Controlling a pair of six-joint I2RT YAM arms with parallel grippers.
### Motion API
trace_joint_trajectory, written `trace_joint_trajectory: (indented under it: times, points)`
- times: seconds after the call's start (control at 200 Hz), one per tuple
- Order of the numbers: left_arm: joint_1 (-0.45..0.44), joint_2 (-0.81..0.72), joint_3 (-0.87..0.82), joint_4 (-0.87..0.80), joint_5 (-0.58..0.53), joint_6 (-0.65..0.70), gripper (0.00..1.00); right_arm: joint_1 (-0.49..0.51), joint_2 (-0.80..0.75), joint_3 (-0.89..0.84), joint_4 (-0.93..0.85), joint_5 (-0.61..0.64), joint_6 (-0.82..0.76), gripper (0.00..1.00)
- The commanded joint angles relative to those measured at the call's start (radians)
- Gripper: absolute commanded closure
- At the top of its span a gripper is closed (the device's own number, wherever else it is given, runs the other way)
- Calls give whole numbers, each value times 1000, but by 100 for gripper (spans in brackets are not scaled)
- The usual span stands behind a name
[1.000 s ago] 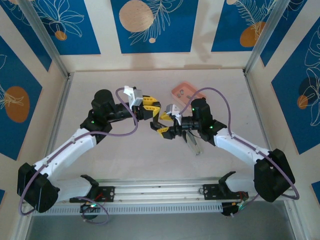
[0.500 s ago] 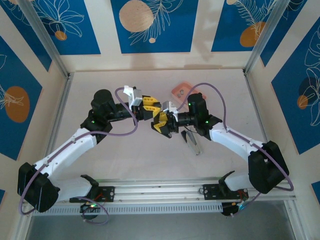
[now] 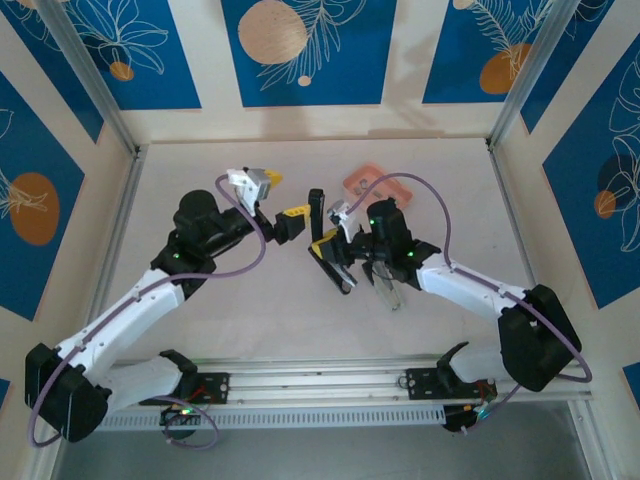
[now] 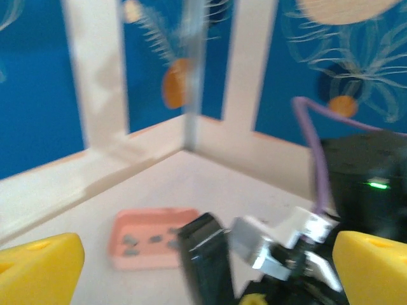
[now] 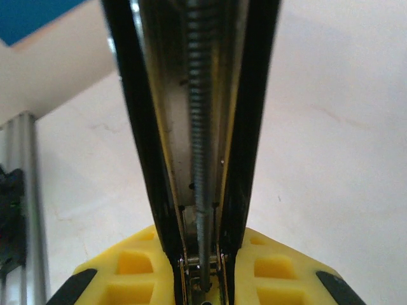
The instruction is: Load the staples into the stapler
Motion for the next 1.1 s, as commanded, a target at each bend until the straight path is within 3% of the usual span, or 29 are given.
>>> trace_joint_trajectory:
  times: [0.0,0.105,0.27,0.635,1.095]
  points:
    - [15,-44,-33,-135,-332,-48,0,57,-27,50,-144,310,225,100]
    - [25,-65,-62,-237,-466,-63,0,117,44,139,-320,474,390,100]
    - [36,-87,-124,-309,-522,-108,0,170,201,282,-516,636,584,100]
    - [50,-63,-176,-351,-520,-182,0,151,545,632,-777,710,625,100]
    - [56,-54,-194,-339,-509,-188,0,97,726,783,-801,673,599,100]
